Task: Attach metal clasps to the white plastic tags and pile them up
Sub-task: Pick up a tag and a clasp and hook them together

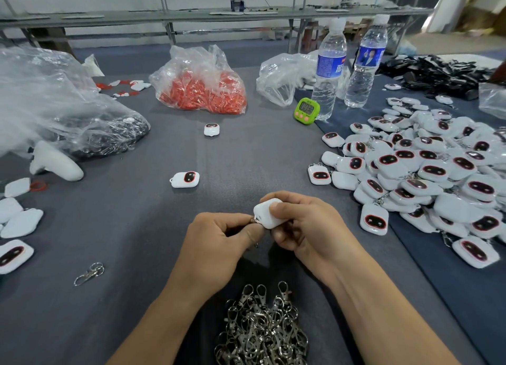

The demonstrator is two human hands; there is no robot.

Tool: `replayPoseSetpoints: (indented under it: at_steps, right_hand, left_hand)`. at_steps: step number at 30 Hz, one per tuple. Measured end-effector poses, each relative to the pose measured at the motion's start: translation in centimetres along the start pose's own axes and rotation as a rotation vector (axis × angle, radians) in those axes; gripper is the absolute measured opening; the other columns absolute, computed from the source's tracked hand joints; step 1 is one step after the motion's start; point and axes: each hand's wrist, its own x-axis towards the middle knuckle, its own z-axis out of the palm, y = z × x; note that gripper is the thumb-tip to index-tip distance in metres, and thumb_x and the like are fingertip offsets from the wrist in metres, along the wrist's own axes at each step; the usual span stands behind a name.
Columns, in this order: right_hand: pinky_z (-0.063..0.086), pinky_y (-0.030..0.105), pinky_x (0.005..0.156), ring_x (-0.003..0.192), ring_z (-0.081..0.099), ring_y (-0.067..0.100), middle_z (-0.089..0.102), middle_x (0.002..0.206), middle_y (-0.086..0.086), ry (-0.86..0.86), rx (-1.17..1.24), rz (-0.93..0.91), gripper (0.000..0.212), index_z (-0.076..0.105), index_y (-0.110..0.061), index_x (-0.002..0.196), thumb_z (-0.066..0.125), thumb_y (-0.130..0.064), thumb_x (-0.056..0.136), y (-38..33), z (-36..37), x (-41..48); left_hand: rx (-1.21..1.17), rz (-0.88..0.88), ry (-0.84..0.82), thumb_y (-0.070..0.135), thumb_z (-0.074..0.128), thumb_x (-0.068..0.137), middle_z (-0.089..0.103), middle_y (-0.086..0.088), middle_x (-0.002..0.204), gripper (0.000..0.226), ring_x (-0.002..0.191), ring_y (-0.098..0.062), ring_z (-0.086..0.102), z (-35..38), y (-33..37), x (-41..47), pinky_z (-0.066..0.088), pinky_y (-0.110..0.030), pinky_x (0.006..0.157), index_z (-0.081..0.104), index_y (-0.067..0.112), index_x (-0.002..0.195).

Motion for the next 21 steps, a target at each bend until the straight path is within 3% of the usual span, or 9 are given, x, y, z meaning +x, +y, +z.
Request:
replayPoseSetpoints:
  at_steps: [5,7,9,11,13,15,17,18,21]
  right_hand:
    - [0.032,0.025,0.050,0.044,0.048,0.013,0.070,0.071,0.010,-0.001,0.024,-0.007,0.020,0.074,-0.007,0.092,0.056,0.001,0.092,0.1,0.1,0.2]
    - [0.030,0.022,0.043,0.043,0.046,0.013,0.069,0.070,0.010,0.014,-0.004,-0.043,0.018,0.073,-0.007,0.093,0.057,0.002,0.091,0.3,0.2,0.2]
    - [0.029,0.020,0.038,0.042,0.046,0.013,0.066,0.068,0.010,0.047,-0.115,-0.111,0.016,0.073,-0.008,0.090,0.061,0.002,0.089,0.7,0.6,0.2]
    - [0.031,0.020,0.037,0.043,0.046,0.013,0.064,0.066,0.009,0.084,-0.228,-0.185,0.014,0.074,-0.010,0.087,0.065,0.000,0.085,1.3,1.3,0.1]
    - [0.033,0.020,0.037,0.043,0.046,0.014,0.063,0.064,0.008,0.115,-0.242,-0.216,0.013,0.074,-0.010,0.087,0.065,-0.001,0.084,1.5,1.7,0.1]
    - [0.032,0.020,0.036,0.042,0.046,0.014,0.064,0.067,0.011,0.117,-0.188,-0.191,0.014,0.073,-0.006,0.091,0.062,0.001,0.087,1.4,1.6,0.2]
    - [0.029,0.020,0.036,0.041,0.045,0.013,0.065,0.072,0.015,0.092,-0.085,-0.125,0.016,0.071,-0.003,0.094,0.056,0.003,0.092,0.9,1.3,0.3]
    - [0.029,0.020,0.037,0.041,0.045,0.013,0.066,0.073,0.015,0.076,-0.033,-0.090,0.017,0.071,-0.003,0.096,0.054,0.003,0.094,0.7,1.1,0.3]
    - [0.029,0.020,0.038,0.041,0.046,0.013,0.067,0.069,0.011,0.035,0.063,-0.035,0.020,0.071,-0.004,0.096,0.051,0.000,0.097,0.5,0.8,0.3]
  left_hand:
    - [-0.072,-0.008,0.018,0.020,0.072,0.092,0.055,0.014,0.049,0.029,0.047,0.001,0.044,0.1,0.4,-0.1,0.036,-0.010,0.050,0.080,0.042,0.075]
    - [0.131,0.077,0.069,0.031,0.072,0.091,0.057,0.009,0.052,0.021,0.050,-0.002,0.049,0.1,0.1,-0.3,0.039,-0.016,0.050,0.077,0.034,0.071]
    - [0.549,0.204,0.101,0.038,0.069,0.089,0.054,0.005,0.055,0.028,0.051,-0.010,0.048,0.2,-0.3,-0.7,0.036,-0.029,0.050,0.070,0.023,0.066]
    - [0.792,0.300,0.127,0.029,0.070,0.087,0.050,0.007,0.053,0.028,0.046,-0.014,0.041,0.4,-0.1,-0.9,0.023,-0.025,0.045,0.065,0.022,0.060]
    - [0.837,0.324,0.153,0.028,0.066,0.084,0.048,0.009,0.052,0.027,0.046,-0.012,0.032,0.4,-0.1,-0.8,0.014,-0.020,0.045,0.062,0.024,0.058]
    - [0.738,0.264,0.195,0.035,0.063,0.087,0.050,0.008,0.054,0.026,0.048,-0.011,0.038,0.5,-0.4,-0.8,0.023,-0.021,0.044,0.065,0.024,0.063]
    - [0.457,0.137,0.147,0.042,0.065,0.088,0.062,0.009,0.060,0.020,0.057,-0.013,0.055,0.4,-0.6,-0.5,0.041,-0.029,0.051,0.073,0.029,0.076]
    - [0.288,0.076,0.122,0.041,0.068,0.088,0.066,0.011,0.062,0.012,0.060,-0.011,0.061,0.2,-0.5,-0.3,0.045,-0.026,0.054,0.076,0.036,0.081]
    - [0.027,-0.004,0.066,0.029,0.073,0.090,0.062,0.019,0.053,0.017,0.049,-0.002,0.054,0.1,-0.1,0.1,0.042,-0.015,0.050,0.079,0.045,0.088]
